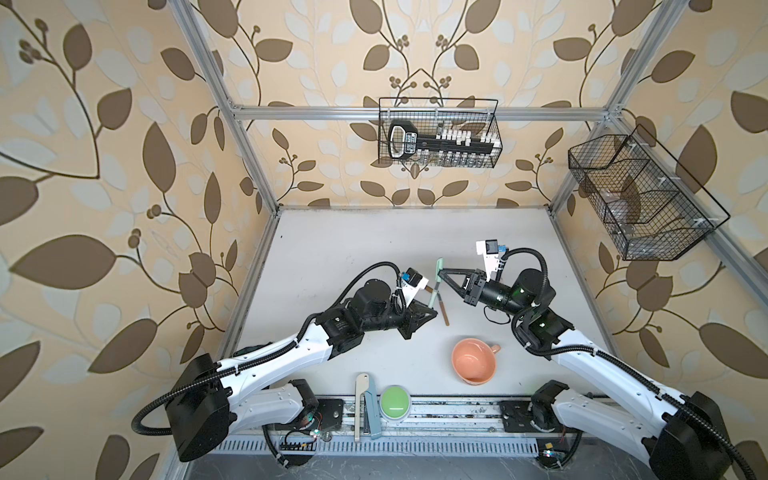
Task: Insert the pens into the pen caps
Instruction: 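Lower the green cap onto the pen tip with the right gripper, then open the right gripper and press down on the capped pen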
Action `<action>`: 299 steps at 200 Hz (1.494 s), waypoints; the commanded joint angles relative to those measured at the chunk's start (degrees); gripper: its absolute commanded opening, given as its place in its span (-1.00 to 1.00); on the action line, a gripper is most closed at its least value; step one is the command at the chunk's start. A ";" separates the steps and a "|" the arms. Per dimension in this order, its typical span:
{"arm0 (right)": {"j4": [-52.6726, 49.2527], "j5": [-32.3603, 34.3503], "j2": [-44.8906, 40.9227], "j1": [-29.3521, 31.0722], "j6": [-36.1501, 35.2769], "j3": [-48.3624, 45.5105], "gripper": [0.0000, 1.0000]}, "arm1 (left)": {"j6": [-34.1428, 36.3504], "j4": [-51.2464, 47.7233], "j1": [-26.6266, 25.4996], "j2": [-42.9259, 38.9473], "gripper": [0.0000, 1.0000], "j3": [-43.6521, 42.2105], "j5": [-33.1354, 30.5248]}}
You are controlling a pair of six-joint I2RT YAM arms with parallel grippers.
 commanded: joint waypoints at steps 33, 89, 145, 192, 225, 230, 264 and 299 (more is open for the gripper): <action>6.12 1.54 -2.56 0.87 2.17 -3.27 -1.00 | 0.62 4.72 1.32 -2.51 -1.00 2.12 -1.54; 7.64 2.10 -2.37 2.17 2.04 -3.98 -0.99 | 0.99 6.84 1.45 -1.83 -1.00 3.80 -0.46; -6.58 3.28 -5.89 2.09 -6.68 1.57 -0.70 | 3.74 0.76 1.45 0.47 -1.00 6.33 -1.33; -18.92 0.25 -8.37 -1.70 -13.95 8.19 -0.02 | 6.28 -3.94 1.45 1.31 -1.00 8.26 -2.01; -26.06 -1.39 -4.96 -2.90 -18.88 14.76 0.15 | 5.53 -4.08 1.45 1.11 -1.00 8.28 -0.71; -27.27 -1.46 -4.06 -2.93 -19.59 15.70 0.16 | 5.45 -4.08 1.45 1.02 -1.00 8.19 -0.67; -28.99 -3.22 0.48 -3.10 -21.68 19.65 0.20 | 5.07 -4.32 1.45 0.91 -1.00 7.74 -0.32; -31.10 -3.47 3.83 -3.10 -22.60 22.57 0.19 | 4.90 -4.60 1.45 1.01 -1.00 7.74 0.22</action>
